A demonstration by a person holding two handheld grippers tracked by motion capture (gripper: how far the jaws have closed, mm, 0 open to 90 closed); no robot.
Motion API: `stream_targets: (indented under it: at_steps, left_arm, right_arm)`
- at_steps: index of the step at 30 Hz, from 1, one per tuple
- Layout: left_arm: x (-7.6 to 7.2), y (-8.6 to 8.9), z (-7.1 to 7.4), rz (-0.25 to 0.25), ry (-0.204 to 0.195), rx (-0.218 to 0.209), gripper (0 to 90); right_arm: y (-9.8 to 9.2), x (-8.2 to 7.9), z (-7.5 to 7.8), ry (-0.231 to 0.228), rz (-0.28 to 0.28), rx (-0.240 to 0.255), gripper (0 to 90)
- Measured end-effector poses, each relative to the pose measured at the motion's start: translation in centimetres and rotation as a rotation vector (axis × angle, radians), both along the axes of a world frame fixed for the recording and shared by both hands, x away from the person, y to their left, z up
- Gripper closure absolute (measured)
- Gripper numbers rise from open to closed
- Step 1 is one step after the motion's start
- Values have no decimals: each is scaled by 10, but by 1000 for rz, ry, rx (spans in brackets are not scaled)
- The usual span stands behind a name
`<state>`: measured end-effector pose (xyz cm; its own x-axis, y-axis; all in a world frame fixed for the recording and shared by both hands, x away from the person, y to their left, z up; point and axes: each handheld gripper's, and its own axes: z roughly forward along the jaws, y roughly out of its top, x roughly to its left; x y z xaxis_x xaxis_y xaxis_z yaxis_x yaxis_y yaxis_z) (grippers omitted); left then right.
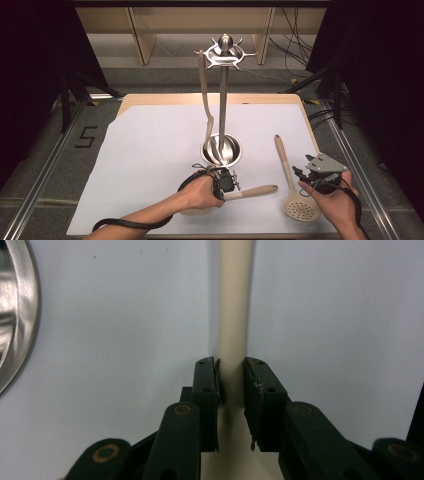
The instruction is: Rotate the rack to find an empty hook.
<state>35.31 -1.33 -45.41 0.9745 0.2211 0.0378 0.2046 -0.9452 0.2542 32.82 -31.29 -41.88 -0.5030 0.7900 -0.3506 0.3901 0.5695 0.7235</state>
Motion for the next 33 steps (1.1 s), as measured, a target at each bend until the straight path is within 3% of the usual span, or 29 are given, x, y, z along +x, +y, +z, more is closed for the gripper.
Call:
stream_targets:
  at_steps: [5, 8, 11, 16, 19, 22, 23, 29, 33]
  left_arm:
    - [-2, 6, 3, 6, -10, -60, 759]
    - [-5, 8, 2, 40, -6, -109, 760]
    - [-5, 9, 0, 46, 0, -117, 760]
    - [-2, 7, -5, 18, 26, -84, 756]
    - [1, 5, -3, -32, 29, -41, 748]
    - [1, 0, -2, -42, 40, -7, 724]
    - [1, -2, -2, -43, 38, -6, 684]
    - [2, -17, -3, -66, 29, 9, 651]
    - [6, -23, -3, -62, 48, 26, 643]
  right_arm:
    - [-2, 1, 0, 3, 0, 16, 437]
    - [-1, 1, 0, -10, -3, 22, 437]
    - [-1, 1, -1, -2, -5, 25, 437]
    - [-1, 2, 0, 2, -2, 24, 437]
    - [-1, 2, 0, 4, -4, 26, 436]
    - [-1, 3, 0, 1, 3, 19, 436]
    - [0, 2, -1, -2, 0, 21, 435]
    - [0, 2, -1, -1, 3, 15, 434]
    - [0, 2, -2, 5, 3, 18, 434]
